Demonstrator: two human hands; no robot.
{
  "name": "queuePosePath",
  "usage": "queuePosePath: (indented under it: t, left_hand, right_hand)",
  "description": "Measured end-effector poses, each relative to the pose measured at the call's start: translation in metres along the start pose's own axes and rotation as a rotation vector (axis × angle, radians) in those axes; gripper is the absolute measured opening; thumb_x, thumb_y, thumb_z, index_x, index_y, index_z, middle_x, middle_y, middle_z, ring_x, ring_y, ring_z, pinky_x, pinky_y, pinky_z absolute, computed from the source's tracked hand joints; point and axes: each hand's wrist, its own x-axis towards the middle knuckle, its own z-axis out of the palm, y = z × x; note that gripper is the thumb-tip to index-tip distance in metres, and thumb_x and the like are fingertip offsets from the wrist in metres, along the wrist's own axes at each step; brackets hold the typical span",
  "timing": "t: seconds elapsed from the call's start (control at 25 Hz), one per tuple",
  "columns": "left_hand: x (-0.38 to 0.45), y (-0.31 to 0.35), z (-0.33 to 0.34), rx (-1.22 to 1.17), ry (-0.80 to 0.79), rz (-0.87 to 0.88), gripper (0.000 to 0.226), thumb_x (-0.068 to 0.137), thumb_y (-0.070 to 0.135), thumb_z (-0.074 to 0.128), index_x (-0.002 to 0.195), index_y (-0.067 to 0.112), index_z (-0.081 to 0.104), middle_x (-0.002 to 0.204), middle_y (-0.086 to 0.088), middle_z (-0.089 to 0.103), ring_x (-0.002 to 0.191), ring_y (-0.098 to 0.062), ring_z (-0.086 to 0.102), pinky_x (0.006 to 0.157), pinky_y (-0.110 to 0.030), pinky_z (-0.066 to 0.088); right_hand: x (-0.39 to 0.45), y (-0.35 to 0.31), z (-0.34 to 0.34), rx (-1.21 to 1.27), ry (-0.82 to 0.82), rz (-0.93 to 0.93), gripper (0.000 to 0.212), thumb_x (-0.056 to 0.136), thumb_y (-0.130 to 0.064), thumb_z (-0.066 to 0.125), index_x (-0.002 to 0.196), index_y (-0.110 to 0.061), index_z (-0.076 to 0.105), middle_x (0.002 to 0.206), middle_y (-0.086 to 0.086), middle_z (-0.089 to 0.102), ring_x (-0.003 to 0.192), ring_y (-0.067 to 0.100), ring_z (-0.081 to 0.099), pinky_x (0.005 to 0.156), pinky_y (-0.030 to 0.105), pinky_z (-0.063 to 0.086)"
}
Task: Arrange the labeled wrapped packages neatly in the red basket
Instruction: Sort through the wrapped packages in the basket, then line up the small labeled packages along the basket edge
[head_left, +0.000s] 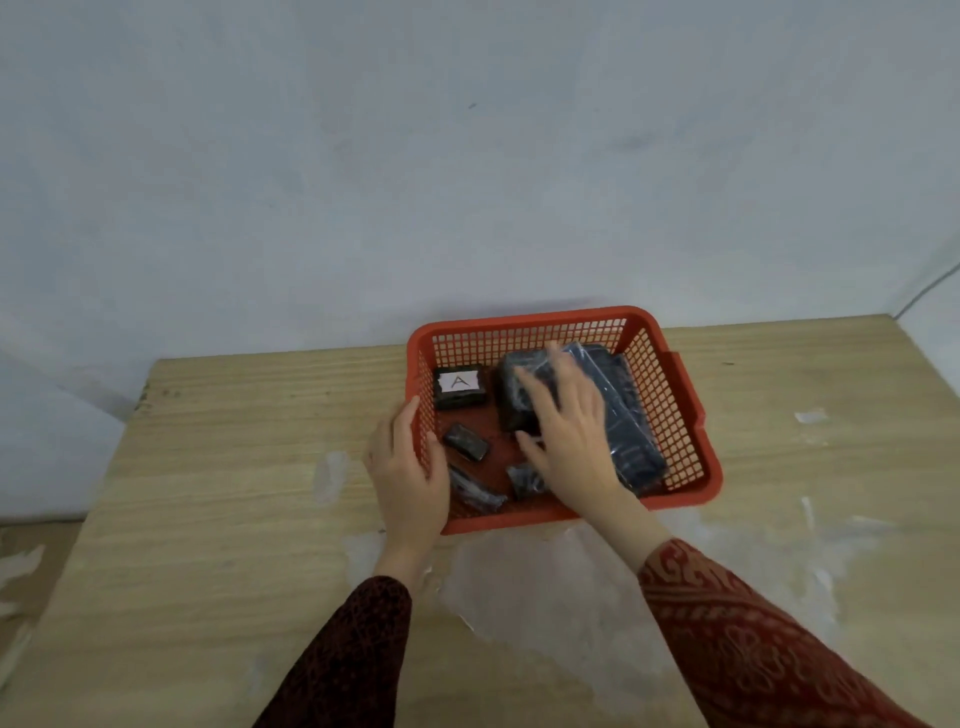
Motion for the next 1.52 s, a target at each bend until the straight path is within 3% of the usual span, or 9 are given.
queuePosePath:
  t: [0.12, 0.24, 0.44, 0.64, 0.8, 0.96, 1.16, 1.32, 1.52]
  left_hand:
    - [-0.021, 0.007, -0.004, 0.115, -0.064, 0.207, 0.031, 0.091, 0.015, 0.051, 0.119, 0.008, 0.062, 0.122, -0.010, 0.062, 0.118, -0.023, 0.052, 0.104, -0.041, 0.033]
    - [-0.055, 0.016, -0.004, 0.155, -0.191, 0.286, 0.031, 0.091, 0.021, 0.047, 0.112, 0.010, 0.067, 0.112, -0.006, 0.067, 0.110, -0.018, 0.057, 0.102, -0.040, 0.034]
    - [-0.074, 0.019, -0.003, 0.294, -0.273, 0.307, 0.036, 0.093, 0.025, 0.038, 0.081, 0.011, 0.070, 0.079, -0.001, 0.070, 0.079, -0.023, 0.065, 0.091, -0.039, 0.037]
    - [-0.073, 0.020, -0.006, 0.357, -0.318, 0.305, 0.040, 0.094, 0.027, 0.033, 0.077, 0.013, 0.066, 0.074, -0.001, 0.066, 0.074, -0.023, 0.059, 0.082, -0.037, 0.034]
    - [-0.075, 0.021, -0.005, 0.364, -0.349, 0.291, 0.045, 0.095, 0.030, 0.028, 0.079, 0.011, 0.066, 0.076, -0.002, 0.065, 0.076, -0.024, 0.058, 0.082, -0.038, 0.032]
    - [-0.073, 0.021, -0.007, 0.364, -0.358, 0.297, 0.044, 0.095, 0.029, 0.030, 0.082, 0.010, 0.068, 0.078, -0.002, 0.067, 0.078, -0.025, 0.059, 0.080, -0.035, 0.029]
    - [-0.074, 0.022, -0.006, 0.359, -0.367, 0.248, 0.034, 0.096, 0.023, 0.038, 0.087, 0.011, 0.069, 0.083, -0.001, 0.068, 0.081, -0.023, 0.060, 0.081, -0.035, 0.030]
    - [-0.078, 0.022, -0.004, 0.390, -0.310, 0.246, 0.041, 0.096, 0.028, 0.033, 0.089, 0.012, 0.069, 0.084, 0.000, 0.068, 0.081, -0.022, 0.058, 0.083, -0.032, 0.029]
    - [-0.081, 0.020, -0.001, 0.426, -0.263, 0.264, 0.037, 0.096, 0.026, 0.035, 0.086, 0.011, 0.066, 0.082, -0.003, 0.066, 0.080, -0.025, 0.058, 0.082, -0.035, 0.034]
  right_hand:
    - [-0.020, 0.040, -0.010, -0.073, -0.244, 0.366, 0.106, 0.074, -0.036, 0.077, 0.151, -0.021, 0.006, 0.158, 0.021, 0.001, 0.144, 0.041, 0.011, 0.112, 0.057, 0.023]
    - [-0.024, 0.051, -0.018, -0.027, -0.301, 0.332, 0.104, 0.077, -0.031, 0.075, 0.151, -0.022, 0.003, 0.156, 0.019, 0.013, 0.137, 0.041, 0.026, 0.108, 0.055, 0.030]
    - [-0.037, 0.043, -0.049, 0.046, 0.038, 0.202, 0.079, 0.075, -0.033, 0.071, 0.143, -0.017, 0.034, 0.146, 0.015, 0.036, 0.128, 0.036, 0.038, 0.104, 0.052, 0.033]
    - [-0.091, 0.068, -0.070, 0.175, 0.336, 0.480, 0.074, 0.076, -0.032, 0.070, 0.140, -0.017, 0.038, 0.142, 0.017, 0.038, 0.127, 0.035, 0.040, 0.101, 0.052, 0.035]
    - [-0.148, 0.098, -0.062, 0.292, 0.286, 0.831, 0.073, 0.084, -0.036, 0.066, 0.145, -0.023, 0.028, 0.143, 0.021, 0.034, 0.127, 0.039, 0.039, 0.102, 0.054, 0.039]
    - [-0.187, 0.103, -0.040, 0.268, -0.035, 1.039, 0.066, 0.088, -0.051, 0.053, 0.145, -0.033, 0.025, 0.150, 0.021, 0.021, 0.132, 0.043, 0.029, 0.109, 0.055, 0.027]
    - [-0.195, 0.099, -0.046, 0.209, -0.141, 0.933, 0.068, 0.087, -0.037, 0.059, 0.145, -0.021, 0.027, 0.154, 0.022, 0.013, 0.138, 0.042, 0.016, 0.110, 0.057, 0.020]
    - [-0.174, 0.083, -0.056, 0.292, 0.153, 0.298, 0.042, 0.081, -0.002, 0.066, 0.122, -0.006, 0.056, 0.142, 0.021, 0.041, 0.135, 0.035, 0.032, 0.111, 0.048, 0.028]
    - [-0.088, 0.037, -0.051, 0.491, -0.095, -0.087, 0.016, 0.086, -0.001, 0.061, 0.099, -0.008, 0.066, 0.101, 0.007, 0.063, 0.099, 0.023, 0.057, 0.085, 0.032, 0.049]
